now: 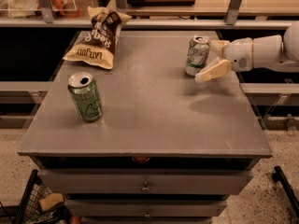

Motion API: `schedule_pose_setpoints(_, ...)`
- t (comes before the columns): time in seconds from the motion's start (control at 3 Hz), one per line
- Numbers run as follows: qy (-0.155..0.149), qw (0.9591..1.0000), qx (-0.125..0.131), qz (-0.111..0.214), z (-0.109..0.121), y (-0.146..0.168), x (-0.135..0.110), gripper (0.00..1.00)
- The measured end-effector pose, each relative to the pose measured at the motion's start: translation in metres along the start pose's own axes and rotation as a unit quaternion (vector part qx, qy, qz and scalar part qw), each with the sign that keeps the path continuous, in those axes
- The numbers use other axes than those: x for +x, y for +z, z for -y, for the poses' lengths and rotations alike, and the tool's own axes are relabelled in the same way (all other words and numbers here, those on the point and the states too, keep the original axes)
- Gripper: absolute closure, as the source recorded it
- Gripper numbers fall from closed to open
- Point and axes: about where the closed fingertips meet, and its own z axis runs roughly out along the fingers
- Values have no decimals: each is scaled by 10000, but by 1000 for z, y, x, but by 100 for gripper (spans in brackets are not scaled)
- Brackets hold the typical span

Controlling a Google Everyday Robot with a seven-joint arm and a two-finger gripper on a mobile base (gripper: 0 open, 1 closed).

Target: Knock 7up can over

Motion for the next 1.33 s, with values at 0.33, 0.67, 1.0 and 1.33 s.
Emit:
schedule_pose_setpoints(0.33, 116, 9996, -33, 248, -1, 12, -6, 0)
schedule_pose_setpoints(0.67, 151, 9990, -135, 397, -2, 25, -12, 18)
schedule_pose_setpoints(1.0, 151, 9985, -197, 484, -2, 32, -15, 41)
schedule_pose_setpoints(1.33, 115, 9985, -221, 491, -1, 32, -14, 65)
